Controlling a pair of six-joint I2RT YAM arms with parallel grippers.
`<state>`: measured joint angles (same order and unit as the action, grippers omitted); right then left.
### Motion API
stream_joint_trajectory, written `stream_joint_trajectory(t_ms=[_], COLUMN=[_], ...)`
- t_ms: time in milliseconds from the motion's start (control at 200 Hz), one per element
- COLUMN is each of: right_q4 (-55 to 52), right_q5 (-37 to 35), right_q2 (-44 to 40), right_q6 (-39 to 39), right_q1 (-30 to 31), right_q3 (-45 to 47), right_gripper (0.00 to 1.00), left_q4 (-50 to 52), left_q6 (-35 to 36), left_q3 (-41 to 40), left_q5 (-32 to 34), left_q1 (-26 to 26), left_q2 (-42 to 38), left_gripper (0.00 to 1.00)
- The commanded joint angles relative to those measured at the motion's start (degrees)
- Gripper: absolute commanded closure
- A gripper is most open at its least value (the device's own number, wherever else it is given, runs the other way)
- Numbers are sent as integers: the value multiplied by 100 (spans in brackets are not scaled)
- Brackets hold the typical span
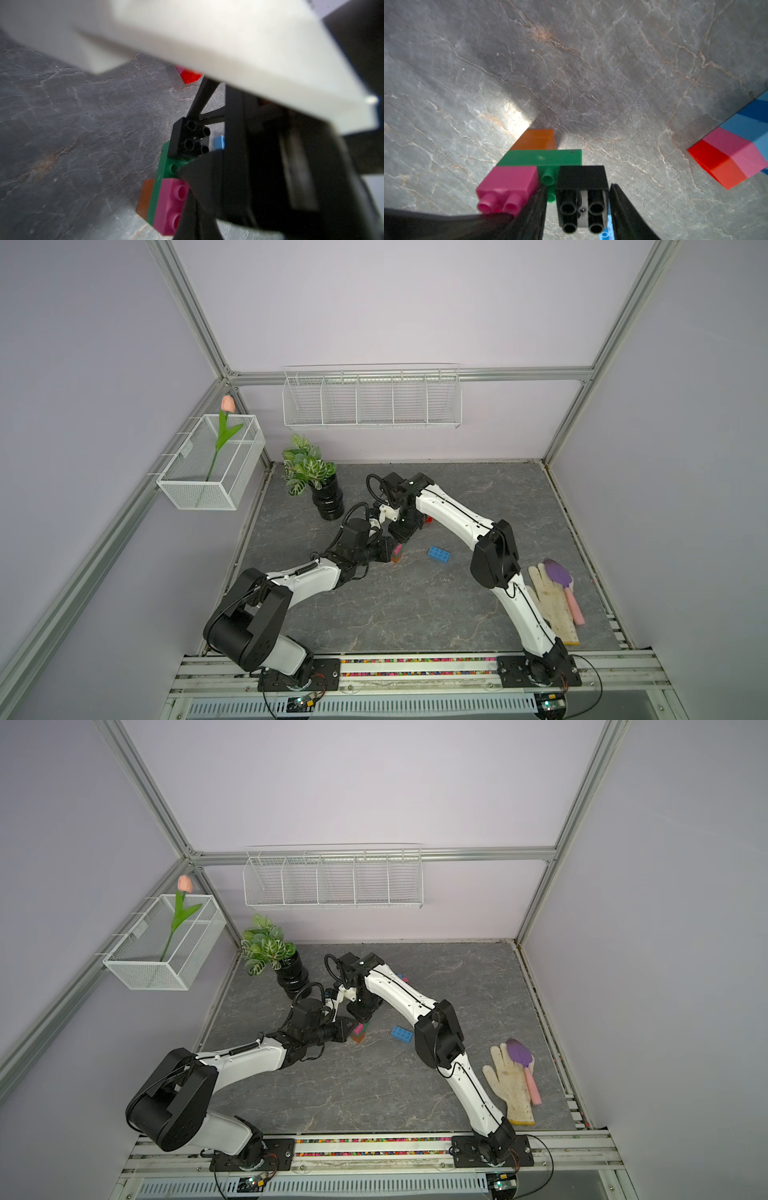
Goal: Assemble the letter p with lego
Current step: Assemble the lego brick with the lego brick, then pick up the lego brick from the center of the board.
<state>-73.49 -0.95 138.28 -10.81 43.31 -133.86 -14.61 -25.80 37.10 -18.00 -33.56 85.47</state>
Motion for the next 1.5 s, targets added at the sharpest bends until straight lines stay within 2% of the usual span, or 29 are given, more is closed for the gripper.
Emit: stream_joint_trajectory(t_ms=[0,165,355,610,700,835,940,1040,1115,1190,1270,1494], right_q4=[-140,-16,264,566,759,1161,1589,2029,2276,2442,2530,2656], right_q5=[133,95,134,151,92,-33,-156,-259,-302,-300,-285,-224], right_q2=[-462,-808,-1177,-1744,-2124,-2955,-3789,-4598,-5131,-5533,-5806,-6149], right_q6=[113,187,288,454,554,794,1045,1335,1498,1599,1675,1779], right_q1=[-76,-109,-160,-214,-280,-474,-671,-829,-894,-920,-962,-1002], right_q3=[21,295,849,1506,1932,2857,3776,4634,5232,5717,6092,6680], right_gripper=[46,45,45,45,45,44,42,38,36,34,33,32], left_q4=[894,1025,1357,1470,1412,1022,424,-420,-1462,-2514,-3121,-4623], left_q6=[99,194,336,524,751,1063,1250,1393,1696,1961,2114,2057], left_q3=[-231,45,823,1502,1319,580,-123,-842,-1453,-1843,-1901,-1873], left_q5=[103,104,-34,-136,47,447,781,1291,1690,2054,2334,2878], left_q1=[-54,-54,-54,-80,-89,-98,-137,-322,-643,-979,-1186,-1305], left_q2=[155,35,-102,-633,-975,-1450,-1666,-1705,-1557,-1175,-646,859], left_gripper=[100,100,100,68,55,35,23,20,20,19,19,19])
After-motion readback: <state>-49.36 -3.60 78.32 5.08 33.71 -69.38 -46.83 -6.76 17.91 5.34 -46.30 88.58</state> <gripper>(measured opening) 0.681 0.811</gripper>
